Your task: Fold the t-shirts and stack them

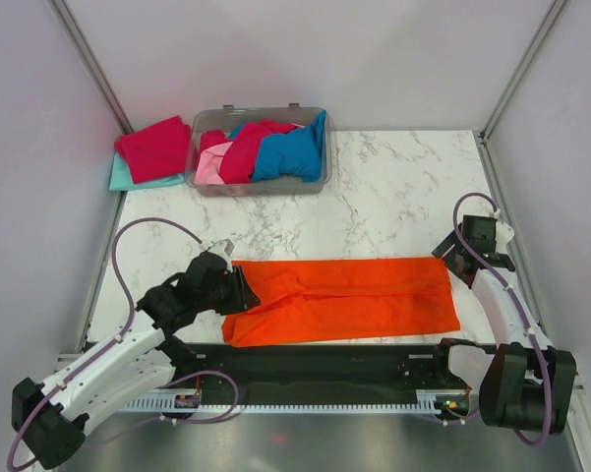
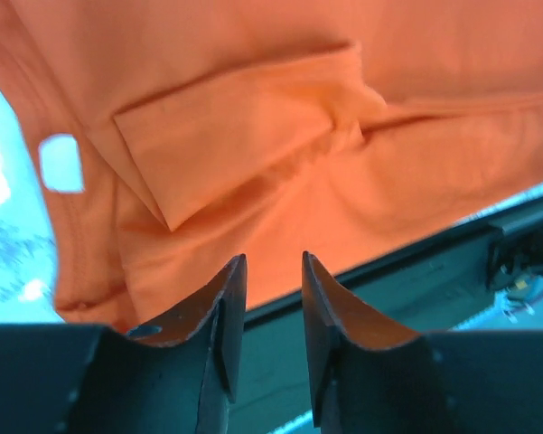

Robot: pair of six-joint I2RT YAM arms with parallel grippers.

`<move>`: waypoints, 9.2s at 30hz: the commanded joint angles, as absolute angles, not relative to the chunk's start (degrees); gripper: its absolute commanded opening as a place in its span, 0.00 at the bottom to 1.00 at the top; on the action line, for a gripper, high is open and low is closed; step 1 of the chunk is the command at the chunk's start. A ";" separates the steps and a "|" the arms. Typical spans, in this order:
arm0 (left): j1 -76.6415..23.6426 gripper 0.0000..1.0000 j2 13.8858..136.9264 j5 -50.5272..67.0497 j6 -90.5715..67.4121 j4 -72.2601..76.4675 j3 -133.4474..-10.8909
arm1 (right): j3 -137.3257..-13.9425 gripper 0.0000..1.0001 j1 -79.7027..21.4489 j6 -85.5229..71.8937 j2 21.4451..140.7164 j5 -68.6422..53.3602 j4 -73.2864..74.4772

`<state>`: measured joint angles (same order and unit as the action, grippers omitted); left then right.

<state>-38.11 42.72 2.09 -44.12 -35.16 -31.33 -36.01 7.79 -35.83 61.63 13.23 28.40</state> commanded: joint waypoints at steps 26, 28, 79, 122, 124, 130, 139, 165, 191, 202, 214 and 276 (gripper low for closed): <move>-39.72 0.43 95.77 -1.23 -40.97 -19.08 -50.94 | -32.77 0.76 -6.15 -35.42 62.86 -1.15 20.21; -40.16 0.42 103.59 -0.36 -39.30 -18.98 -56.31 | -34.09 0.78 -6.15 -34.81 61.35 -0.35 23.10; -40.69 0.96 40.60 -12.74 -20.31 -36.48 -47.90 | -103.31 0.84 -10.99 -34.70 134.45 3.17 24.08; -60.82 0.76 136.31 19.07 -58.70 -5.88 -102.62 | -70.06 0.98 -0.26 -27.51 50.28 4.13 46.32; -61.26 0.69 139.47 19.07 -59.76 -7.90 -105.02 | -69.17 0.98 -0.26 -27.51 49.84 3.69 46.32; -61.44 0.05 140.37 18.02 -60.30 -9.75 -106.44 | -66.71 0.98 -0.26 -27.07 48.78 4.04 46.58; -58.80 0.02 114.99 11.44 -54.06 -10.02 -76.59 | -58.90 0.98 -0.26 -29.26 46.15 -1.74 46.23; -55.11 0.81 76.72 2.73 -50.27 -18.02 -42.36 | -21.98 0.75 -31.63 -57.12 44.29 6.06 39.29; -54.76 0.19 90.09 8.88 -52.30 4.39 -37.35 | -19.16 0.00 -34.80 -59.77 43.42 6.86 37.62; -61.34 0.02 77.37 7.12 -56.42 -3.41 -35.16 | -26.35 0.00 -36.12 -59.77 36.74 5.27 46.92; -55.13 0.02 68.11 1.22 -49.49 -23.47 -48.77 | -41.74 0.00 -36.12 -57.13 42.88 17.74 51.50; -31.54 0.54 108.56 19.51 -33.92 -37.99 -92.06 | -50.91 0.77 -7.47 -32.87 76.48 -4.74 22.42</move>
<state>-28.49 115.02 20.84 -34.28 -42.22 -100.95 -59.24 -7.42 -31.73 81.23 2.02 26.02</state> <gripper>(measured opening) 0.542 0.771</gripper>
